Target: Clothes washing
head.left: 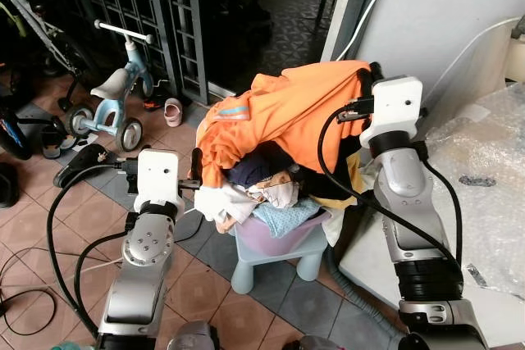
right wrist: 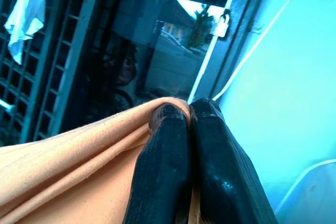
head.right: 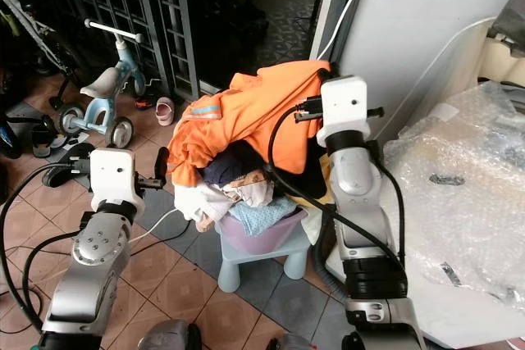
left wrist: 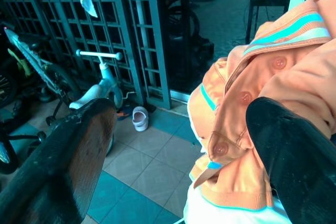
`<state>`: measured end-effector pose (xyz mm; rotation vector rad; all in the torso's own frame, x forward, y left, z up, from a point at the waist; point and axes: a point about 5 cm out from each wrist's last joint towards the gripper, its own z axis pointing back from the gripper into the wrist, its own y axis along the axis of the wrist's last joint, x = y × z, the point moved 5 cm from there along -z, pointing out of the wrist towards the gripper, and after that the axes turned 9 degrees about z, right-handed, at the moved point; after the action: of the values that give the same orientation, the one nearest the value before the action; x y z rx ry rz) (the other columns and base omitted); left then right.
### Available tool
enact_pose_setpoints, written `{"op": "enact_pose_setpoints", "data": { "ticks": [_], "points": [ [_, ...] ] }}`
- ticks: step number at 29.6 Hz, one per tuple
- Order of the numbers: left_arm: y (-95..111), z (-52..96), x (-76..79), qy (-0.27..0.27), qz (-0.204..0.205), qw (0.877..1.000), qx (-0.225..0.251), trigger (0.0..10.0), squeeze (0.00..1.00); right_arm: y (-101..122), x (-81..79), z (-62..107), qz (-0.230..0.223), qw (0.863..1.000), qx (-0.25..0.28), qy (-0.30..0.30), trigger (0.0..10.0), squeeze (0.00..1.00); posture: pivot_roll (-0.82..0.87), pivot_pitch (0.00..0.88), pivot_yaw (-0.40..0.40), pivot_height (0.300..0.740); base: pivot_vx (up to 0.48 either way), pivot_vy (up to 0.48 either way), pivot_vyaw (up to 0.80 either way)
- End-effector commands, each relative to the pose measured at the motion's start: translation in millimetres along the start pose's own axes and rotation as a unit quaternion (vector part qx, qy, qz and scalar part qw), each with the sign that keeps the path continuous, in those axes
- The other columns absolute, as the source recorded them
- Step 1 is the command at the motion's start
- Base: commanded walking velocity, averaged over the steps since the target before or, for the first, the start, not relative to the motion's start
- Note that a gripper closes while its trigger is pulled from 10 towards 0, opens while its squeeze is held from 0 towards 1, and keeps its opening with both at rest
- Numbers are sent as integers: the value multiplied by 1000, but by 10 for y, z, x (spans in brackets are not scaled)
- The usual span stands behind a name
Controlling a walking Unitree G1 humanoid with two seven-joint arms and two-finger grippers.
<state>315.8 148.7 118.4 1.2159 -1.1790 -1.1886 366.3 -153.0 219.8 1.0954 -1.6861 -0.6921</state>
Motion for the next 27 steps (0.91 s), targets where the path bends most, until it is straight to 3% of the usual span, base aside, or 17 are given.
{"op": "enact_pose_setpoints", "data": {
  "ticks": [1,4,9,14,18,23,24,25,27],
  "points": [
    [-6,-12,4,3,-3,1000,2,10000,0,70,144,-17,3,1000,8,-28,10000,0,-30,0,-22,740,0,-307,0],
    [-28,3,28,0,0,1000,1,10000,0,69,159,-24,-1,999,-2,-35,10000,0,-32,0,-22,740,0,-310,0],
    [-38,-11,52,-7,3,1000,4,10000,0,69,203,-29,9,999,-15,-46,10000,0,-42,0,-15,740,0,-446,-772],
    [-42,-33,92,-14,3,1000,5,10000,0,46,141,-6,10,999,-23,-36,10000,0,-46,0,-9,740,0,-464,-759],
    [-46,-39,100,-16,5,1000,6,10000,0,-13,27,49,5,999,-31,-6,10000,0,-47,0,-5,740,0,-469,0],
    [-56,-38,90,-17,3,1000,6,10000,0,-199,-152,206,-36,996,-65,47,10000,0,-46,0,-5,740,0,-468,0],
    [-59,-33,81,-16,2,1000,6,10000,0,-313,-167,258,-65,992,-95,45,10000,0,-45,0,-5,740,0,-469,0],
    [-72,-20,57,-15,0,1000,6,10000,0,-538,-210,401,-125,980,-149,39,10000,0,-43,0,-4,740,0,-446,0],
    [-83,-13,44,-14,-2,1000,5,10000,0,-626,-228,481,-145,975,-166,36,10000,0,-43,0,-4,740,0,-446,0]
  ]
}}
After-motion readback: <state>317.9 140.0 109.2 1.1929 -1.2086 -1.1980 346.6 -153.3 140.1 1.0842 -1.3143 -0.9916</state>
